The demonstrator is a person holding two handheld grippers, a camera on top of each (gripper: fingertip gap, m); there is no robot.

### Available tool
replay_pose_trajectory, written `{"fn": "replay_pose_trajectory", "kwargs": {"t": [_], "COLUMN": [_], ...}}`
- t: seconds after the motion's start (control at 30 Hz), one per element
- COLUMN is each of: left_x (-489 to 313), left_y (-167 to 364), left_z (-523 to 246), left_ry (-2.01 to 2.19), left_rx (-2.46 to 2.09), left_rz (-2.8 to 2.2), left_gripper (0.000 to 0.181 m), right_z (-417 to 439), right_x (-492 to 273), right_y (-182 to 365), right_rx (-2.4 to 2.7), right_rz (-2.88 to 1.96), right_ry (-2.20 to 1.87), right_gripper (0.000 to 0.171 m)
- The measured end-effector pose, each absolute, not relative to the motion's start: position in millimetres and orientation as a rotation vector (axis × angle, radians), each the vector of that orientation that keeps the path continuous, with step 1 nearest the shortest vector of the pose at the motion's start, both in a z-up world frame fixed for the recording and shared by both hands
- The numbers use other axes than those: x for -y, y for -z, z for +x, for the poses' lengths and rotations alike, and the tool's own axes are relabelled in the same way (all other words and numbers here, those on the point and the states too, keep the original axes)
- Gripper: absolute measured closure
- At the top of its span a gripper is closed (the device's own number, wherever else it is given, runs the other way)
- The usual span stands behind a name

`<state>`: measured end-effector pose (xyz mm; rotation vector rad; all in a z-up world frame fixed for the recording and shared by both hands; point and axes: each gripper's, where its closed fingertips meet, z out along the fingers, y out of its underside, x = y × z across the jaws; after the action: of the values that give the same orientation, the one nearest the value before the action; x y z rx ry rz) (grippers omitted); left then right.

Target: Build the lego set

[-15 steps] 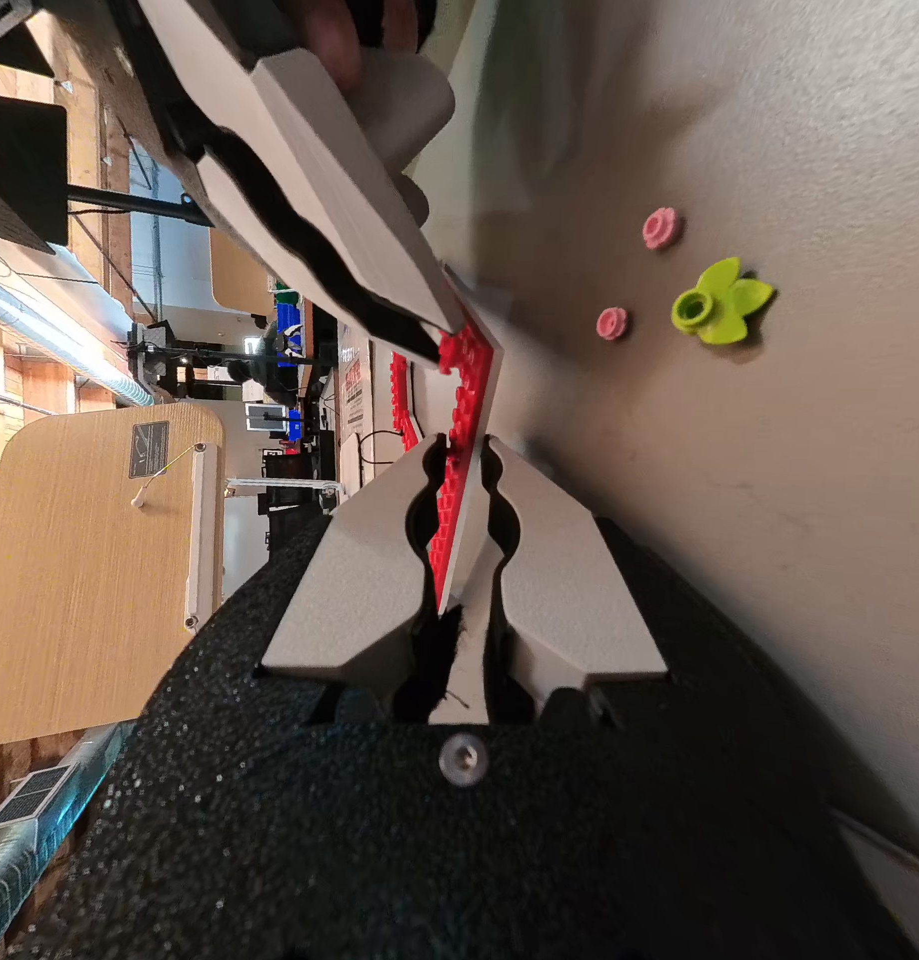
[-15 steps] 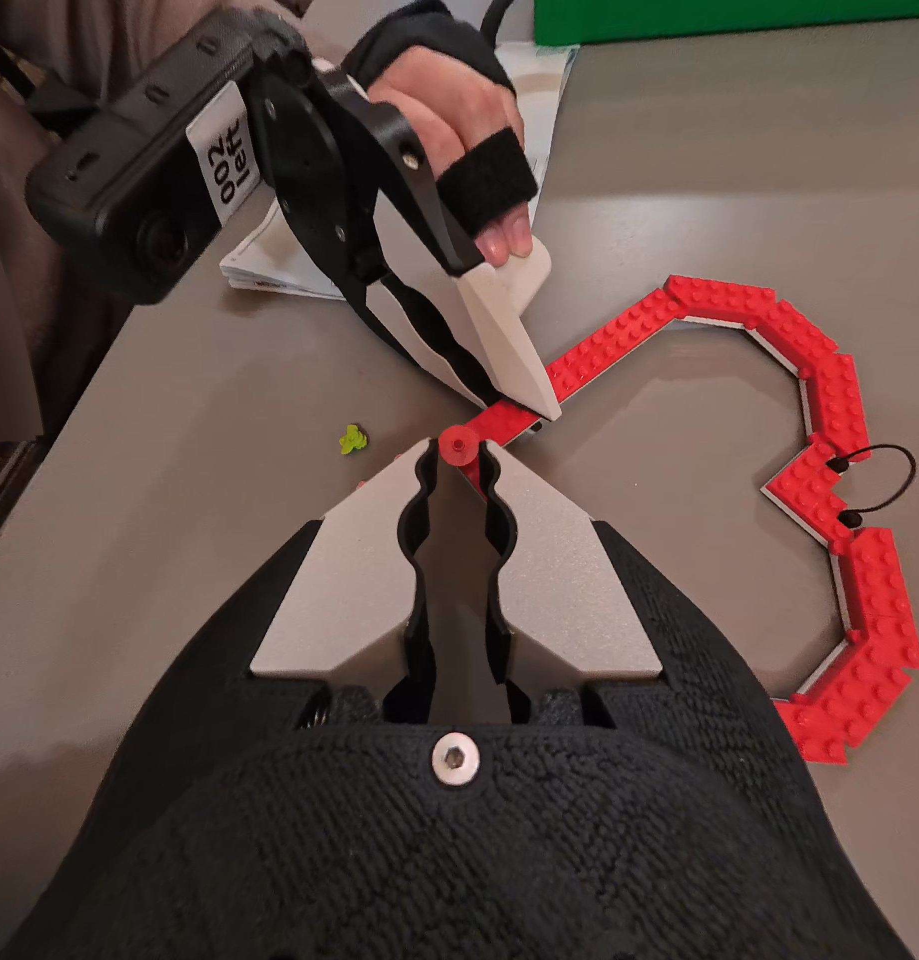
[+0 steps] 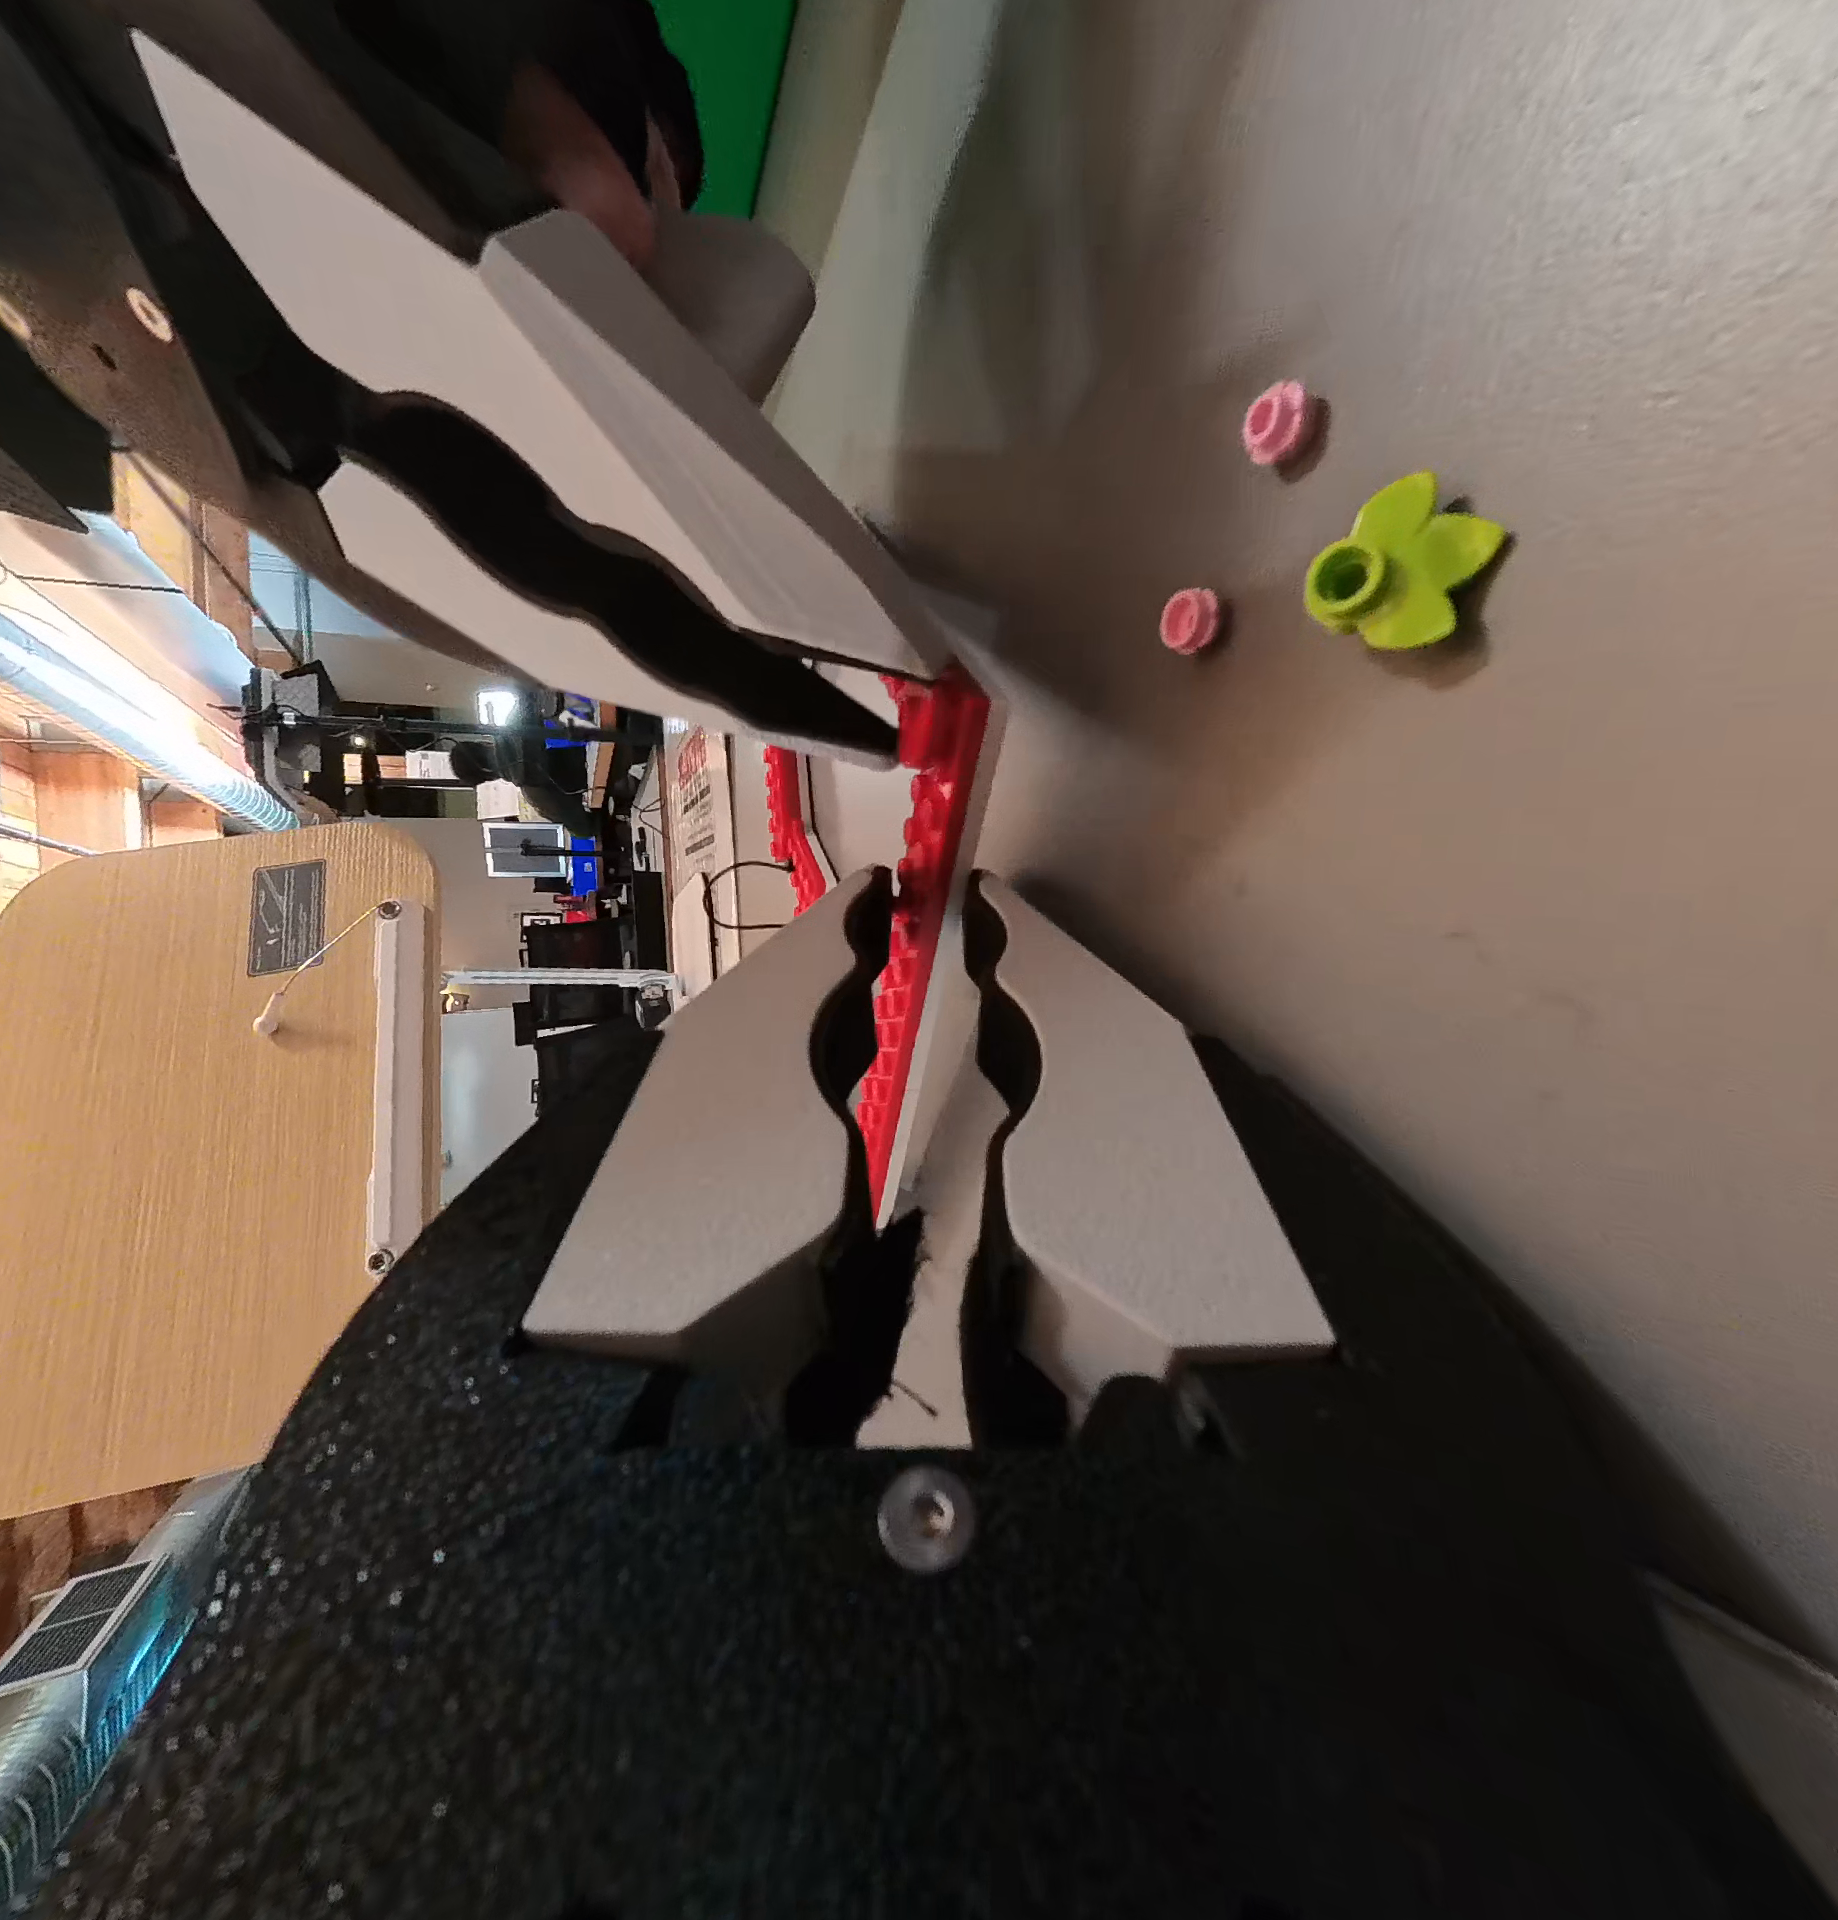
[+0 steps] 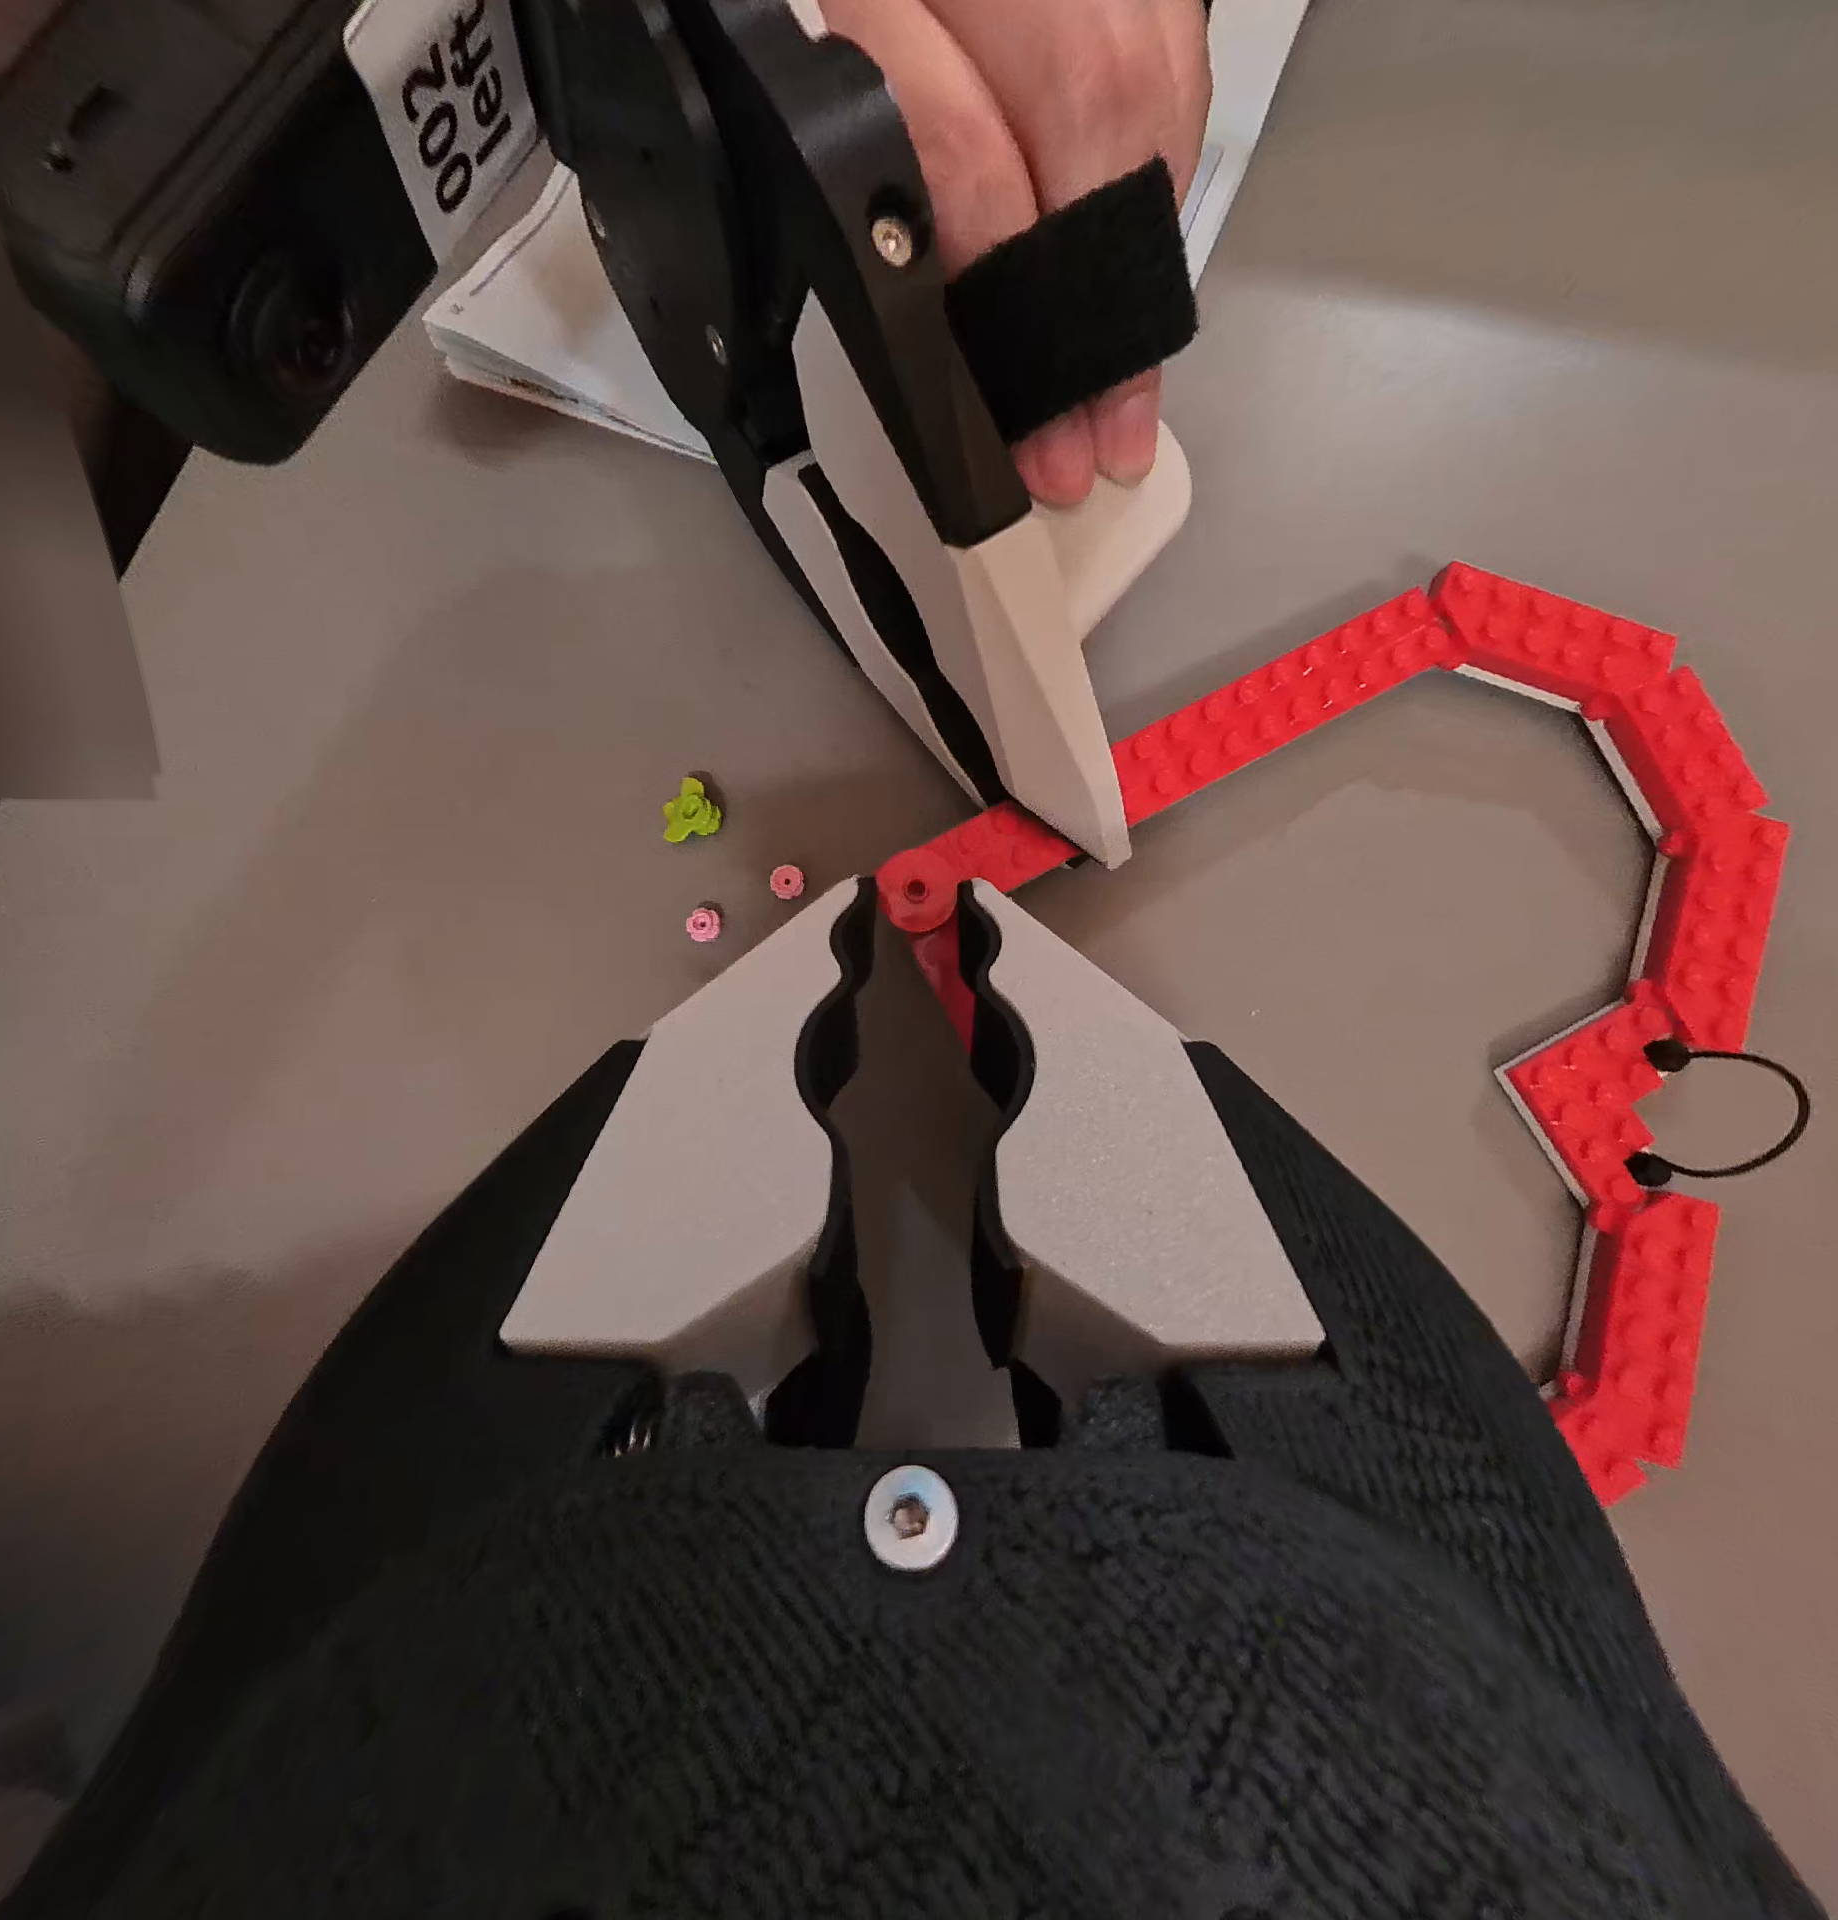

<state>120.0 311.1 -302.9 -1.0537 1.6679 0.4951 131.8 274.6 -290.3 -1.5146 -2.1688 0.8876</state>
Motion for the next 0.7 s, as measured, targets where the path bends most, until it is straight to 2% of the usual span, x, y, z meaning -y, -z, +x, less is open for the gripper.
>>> {"fn": "replay_pose_trajectory", "kwargs": {"t": [0.7], "left_x": [-310.1], "left_y": [304.6], "left_z": [120.8], "left_ry": [-0.516], "left_rx": [-1.689], "left_rz": [-1.036], "left_gripper": [0.170], "right_z": [132.8], "right_x": [-274.8], "right_y": [294.2], "right_rx": [2.284], "right_rz": [-1.460], "right_ry": [-0.829], "right_gripper": [0.157]}}
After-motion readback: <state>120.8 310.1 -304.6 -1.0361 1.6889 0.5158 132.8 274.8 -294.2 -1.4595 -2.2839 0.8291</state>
